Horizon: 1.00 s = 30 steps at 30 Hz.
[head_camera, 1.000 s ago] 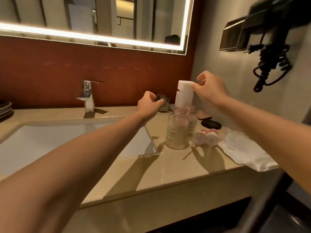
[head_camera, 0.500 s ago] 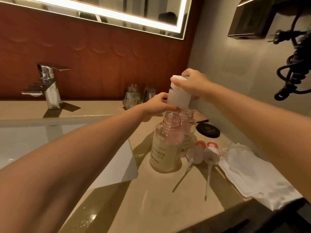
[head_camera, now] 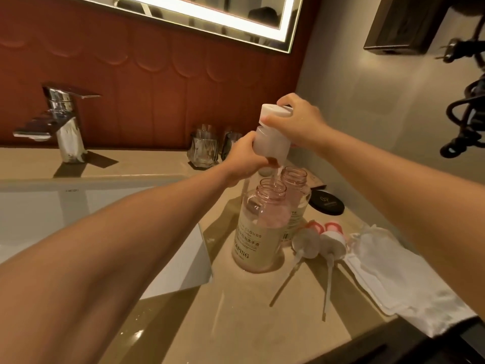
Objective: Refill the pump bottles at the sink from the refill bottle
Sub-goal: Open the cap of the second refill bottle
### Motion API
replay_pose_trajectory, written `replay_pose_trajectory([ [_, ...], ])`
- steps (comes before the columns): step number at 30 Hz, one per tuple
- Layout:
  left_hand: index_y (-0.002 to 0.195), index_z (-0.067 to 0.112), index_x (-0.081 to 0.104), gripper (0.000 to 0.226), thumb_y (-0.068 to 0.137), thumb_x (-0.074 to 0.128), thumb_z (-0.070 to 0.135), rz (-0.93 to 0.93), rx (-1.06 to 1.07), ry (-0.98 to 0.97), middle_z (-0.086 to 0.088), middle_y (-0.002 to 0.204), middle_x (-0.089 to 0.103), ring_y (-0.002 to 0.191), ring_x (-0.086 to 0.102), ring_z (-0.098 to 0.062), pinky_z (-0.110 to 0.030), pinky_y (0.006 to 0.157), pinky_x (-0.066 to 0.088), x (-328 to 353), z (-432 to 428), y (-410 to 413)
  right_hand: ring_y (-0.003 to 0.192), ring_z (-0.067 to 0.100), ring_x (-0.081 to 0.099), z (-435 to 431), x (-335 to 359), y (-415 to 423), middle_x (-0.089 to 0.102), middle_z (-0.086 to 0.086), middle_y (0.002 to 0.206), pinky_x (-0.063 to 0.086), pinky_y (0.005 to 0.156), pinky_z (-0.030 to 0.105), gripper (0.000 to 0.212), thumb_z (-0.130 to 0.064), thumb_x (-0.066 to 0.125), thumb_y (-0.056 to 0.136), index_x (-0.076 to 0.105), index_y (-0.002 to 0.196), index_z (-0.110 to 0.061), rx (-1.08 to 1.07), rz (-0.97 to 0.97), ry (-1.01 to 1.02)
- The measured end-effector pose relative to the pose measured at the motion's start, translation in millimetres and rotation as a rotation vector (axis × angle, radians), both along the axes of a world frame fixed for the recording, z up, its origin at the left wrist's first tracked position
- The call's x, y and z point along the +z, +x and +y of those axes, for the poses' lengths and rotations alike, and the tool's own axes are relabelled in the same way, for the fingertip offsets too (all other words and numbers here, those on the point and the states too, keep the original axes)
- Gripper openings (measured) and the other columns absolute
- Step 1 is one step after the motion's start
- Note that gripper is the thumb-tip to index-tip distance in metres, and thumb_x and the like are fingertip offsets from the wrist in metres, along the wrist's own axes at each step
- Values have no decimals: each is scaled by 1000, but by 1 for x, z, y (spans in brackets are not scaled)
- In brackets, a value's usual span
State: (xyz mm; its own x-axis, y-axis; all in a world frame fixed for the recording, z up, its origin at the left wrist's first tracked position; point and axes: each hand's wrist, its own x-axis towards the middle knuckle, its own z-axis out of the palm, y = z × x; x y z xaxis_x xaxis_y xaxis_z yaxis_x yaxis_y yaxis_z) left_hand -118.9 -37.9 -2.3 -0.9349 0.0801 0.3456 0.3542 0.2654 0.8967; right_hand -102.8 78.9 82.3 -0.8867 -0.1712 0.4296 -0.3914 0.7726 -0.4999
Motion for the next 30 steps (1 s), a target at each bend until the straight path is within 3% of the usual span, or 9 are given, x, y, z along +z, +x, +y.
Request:
replay_pose_trajectory([
  [7, 116, 21, 46, 56, 70, 79, 19, 49, 73, -14, 2, 109, 57, 96, 55, -9, -18, 66, 46, 29, -45, 35, 103, 21, 51, -45, 23, 28, 46, 6, 125, 54, 84, 34, 53, -43, 60, 85, 41, 129, -19, 87, 48, -24],
  [16, 116, 19, 48, 54, 71, 78, 17, 4, 147, -26, 2, 107, 58, 94, 56, -9, -18, 67, 43, 22, -110, 158, 93, 19, 53, -108, 24, 128, 46, 3, 107, 51, 67, 24, 52, -42, 62, 84, 37, 122, -17, 186, -39, 63],
  [23, 115, 20, 47, 52, 73, 76, 17, -4, 147, -31, 5, 104, 57, 92, 55, -8, -17, 65, 43, 7, -142, 268, 96, 21, 57, -141, 16, 224, 50, 4, 107, 55, 76, 30, 55, -43, 63, 83, 37, 121, -14, 257, -88, 134],
  [30, 116, 19, 46, 55, 71, 78, 18, 12, 181, -8, 0, 110, 57, 99, 55, -14, -27, 78, 50, -5, -154, 321, 94, 19, 54, -154, 4, 277, 47, 2, 105, 50, 63, 22, 55, -44, 63, 84, 35, 122, -16, 290, -37, 145],
])
